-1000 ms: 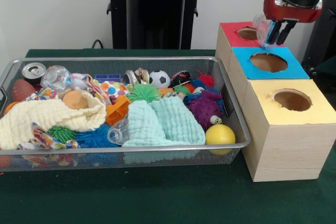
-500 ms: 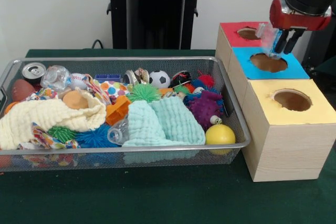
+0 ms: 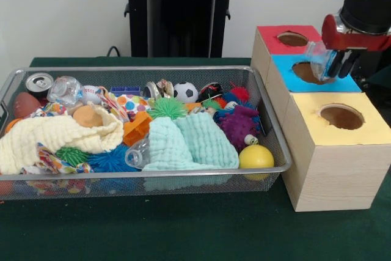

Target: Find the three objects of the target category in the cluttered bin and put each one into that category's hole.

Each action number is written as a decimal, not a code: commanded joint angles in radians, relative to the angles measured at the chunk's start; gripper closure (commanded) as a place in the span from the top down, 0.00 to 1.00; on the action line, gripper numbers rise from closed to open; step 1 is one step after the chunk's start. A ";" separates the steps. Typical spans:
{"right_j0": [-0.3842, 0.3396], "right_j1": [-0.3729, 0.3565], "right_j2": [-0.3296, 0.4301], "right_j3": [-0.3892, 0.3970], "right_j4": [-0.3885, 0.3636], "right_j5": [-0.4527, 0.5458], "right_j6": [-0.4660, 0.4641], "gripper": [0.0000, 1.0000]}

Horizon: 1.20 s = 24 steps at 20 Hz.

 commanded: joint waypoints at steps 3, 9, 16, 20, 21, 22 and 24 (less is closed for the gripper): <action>-0.060 0.047 0.123 0.005 -0.018 0.040 -0.005 0.00; -0.116 0.017 0.147 0.102 -0.056 -0.048 -0.078 0.00; -0.223 0.004 0.215 0.223 -0.121 -0.199 -0.173 0.00; -0.291 0.005 0.269 0.278 -0.166 -0.279 -0.214 0.00; -0.308 0.009 0.280 0.287 -0.180 -0.297 -0.223 0.00; -0.323 0.009 0.292 0.297 -0.195 -0.309 -0.229 0.00; -0.340 0.005 0.303 0.307 -0.225 -0.320 -0.231 0.00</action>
